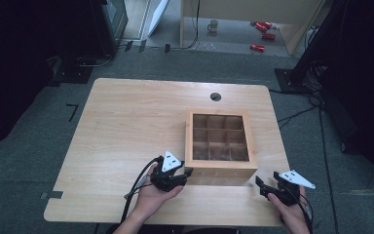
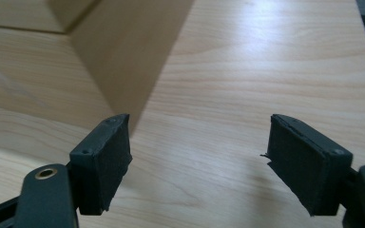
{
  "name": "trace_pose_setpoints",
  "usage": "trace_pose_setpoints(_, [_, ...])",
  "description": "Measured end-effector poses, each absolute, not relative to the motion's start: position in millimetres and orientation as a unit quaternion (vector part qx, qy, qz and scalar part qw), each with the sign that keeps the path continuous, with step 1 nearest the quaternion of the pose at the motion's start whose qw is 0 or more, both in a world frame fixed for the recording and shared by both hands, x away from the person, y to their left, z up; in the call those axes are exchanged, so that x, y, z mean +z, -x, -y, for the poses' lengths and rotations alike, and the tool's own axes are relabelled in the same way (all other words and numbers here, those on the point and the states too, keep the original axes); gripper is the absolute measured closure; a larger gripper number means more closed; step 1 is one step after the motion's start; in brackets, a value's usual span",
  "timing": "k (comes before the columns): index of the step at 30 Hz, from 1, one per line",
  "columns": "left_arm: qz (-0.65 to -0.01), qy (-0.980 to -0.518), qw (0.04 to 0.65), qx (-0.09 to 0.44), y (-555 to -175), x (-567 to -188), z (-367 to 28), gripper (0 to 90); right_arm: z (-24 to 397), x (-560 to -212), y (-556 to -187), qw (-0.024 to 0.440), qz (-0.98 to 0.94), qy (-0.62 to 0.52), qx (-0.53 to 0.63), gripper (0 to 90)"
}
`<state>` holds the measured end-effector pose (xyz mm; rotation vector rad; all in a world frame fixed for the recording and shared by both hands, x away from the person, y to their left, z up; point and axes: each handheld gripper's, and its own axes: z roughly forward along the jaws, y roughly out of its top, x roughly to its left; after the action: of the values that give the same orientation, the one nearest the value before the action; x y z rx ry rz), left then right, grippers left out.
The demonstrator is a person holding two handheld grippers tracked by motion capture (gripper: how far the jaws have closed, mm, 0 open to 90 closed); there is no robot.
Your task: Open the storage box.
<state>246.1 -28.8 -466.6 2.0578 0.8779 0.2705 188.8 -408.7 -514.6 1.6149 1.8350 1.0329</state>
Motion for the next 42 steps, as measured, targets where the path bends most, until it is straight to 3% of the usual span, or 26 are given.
trace_pose_setpoints(21, [-0.354, -0.819, 0.442, 0.089, -251, -464, 23, 60.3, 379, -496, -186, 0.231, -0.672, -0.548, 0.441, 24.8])
trace_pose_setpoints(22, [-0.359, -0.799, 0.472, 0.096, -251, -457, 19, 67.1, 379, -495, -186, 0.228, -0.671, -0.550, 0.443, 25.9])
trace_pose_setpoints(25, [-0.365, -0.788, 0.485, 0.102, -254, -447, 16, 69.6, 378, -496, -187, 0.229, -0.670, -0.550, 0.443, 27.9])
trace_pose_setpoints(32, [-0.359, -0.811, 0.453, 0.092, -252, -458, 21, 54.3, 381, -499, -190, 0.228, -0.661, -0.561, 0.443, 35.0])
trace_pose_setpoints(42, [-0.374, -0.818, 0.429, 0.082, -255, -472, 30, 53.3, 382, -503, -191, 0.224, -0.664, -0.565, 0.437, 36.0])
